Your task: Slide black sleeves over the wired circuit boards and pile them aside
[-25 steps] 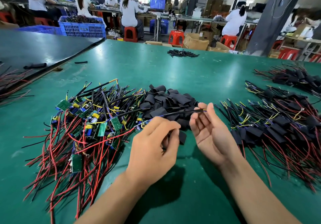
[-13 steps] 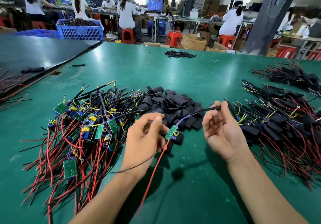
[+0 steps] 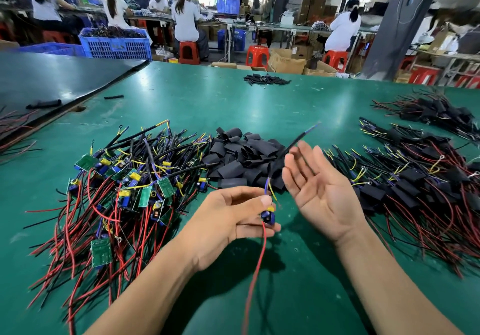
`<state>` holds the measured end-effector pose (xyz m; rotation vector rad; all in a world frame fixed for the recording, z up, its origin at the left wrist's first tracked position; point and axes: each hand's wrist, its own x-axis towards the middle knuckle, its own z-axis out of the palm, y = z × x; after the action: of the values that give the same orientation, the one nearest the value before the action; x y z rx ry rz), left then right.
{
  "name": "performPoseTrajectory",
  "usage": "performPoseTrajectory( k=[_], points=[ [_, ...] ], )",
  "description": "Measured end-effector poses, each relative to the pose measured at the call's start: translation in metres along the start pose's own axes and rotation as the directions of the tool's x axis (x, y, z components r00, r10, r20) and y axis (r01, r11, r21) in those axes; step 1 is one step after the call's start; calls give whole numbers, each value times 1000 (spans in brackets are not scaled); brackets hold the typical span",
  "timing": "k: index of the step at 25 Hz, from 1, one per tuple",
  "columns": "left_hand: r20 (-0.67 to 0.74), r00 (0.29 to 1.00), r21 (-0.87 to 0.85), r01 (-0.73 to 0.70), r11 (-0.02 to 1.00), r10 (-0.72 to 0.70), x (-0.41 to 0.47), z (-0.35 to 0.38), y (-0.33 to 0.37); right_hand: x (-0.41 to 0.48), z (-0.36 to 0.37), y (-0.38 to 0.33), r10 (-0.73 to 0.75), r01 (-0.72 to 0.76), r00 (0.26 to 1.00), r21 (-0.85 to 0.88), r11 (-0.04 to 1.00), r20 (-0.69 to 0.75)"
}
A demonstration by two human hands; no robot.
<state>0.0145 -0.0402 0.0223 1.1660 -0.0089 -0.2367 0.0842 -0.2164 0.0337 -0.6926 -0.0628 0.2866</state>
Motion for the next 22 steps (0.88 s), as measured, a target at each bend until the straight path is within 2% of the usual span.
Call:
performPoseTrajectory(
  k=[3, 5, 7, 9, 12, 14, 17, 19, 21, 22],
  points=[
    [61, 998, -95, 15, 995, -10, 2, -2, 0, -2, 0, 4, 33, -30, 999, -180, 983, 18],
    [34, 999, -156, -27, 987, 33, 4, -7, 2, -1, -5, 9, -27, -2, 998, -416, 910, -65],
    [-30, 996, -166, -86, 982, 82, 6, -11, 5, 1, -12, 14, -148, 28, 983, -696, 718, -113],
    [-140, 979, -123, -163, 979, 145, 8, -14, 7, 2, -18, 19, -227, 67, 973, -874, 481, -50],
    [-324, 906, -53, -305, 951, 272, 10, -21, 8, 0, -22, 26, -151, 140, 979, -990, 11, 136],
    [-393, 865, -52, -360, 932, 312, 10, -24, 10, 0, -23, 30, -43, 170, 983, -971, -166, 179],
    [-428, 846, 55, -328, 943, 319, 12, -24, 7, 0, -22, 32, -8, 162, 985, -953, -258, 170],
    [-453, 819, 224, -277, 934, 352, 14, -24, 1, -1, -22, 30, -47, 139, 987, -958, -250, 156],
    [-454, 792, 395, -231, 889, 408, 15, -24, -3, -3, -21, 28, -105, 110, 987, -984, -137, 124],
    [-453, 790, 417, -223, 881, 414, 16, -24, -4, -4, -21, 27, -123, 97, 987, -994, -53, 103]
  ],
)
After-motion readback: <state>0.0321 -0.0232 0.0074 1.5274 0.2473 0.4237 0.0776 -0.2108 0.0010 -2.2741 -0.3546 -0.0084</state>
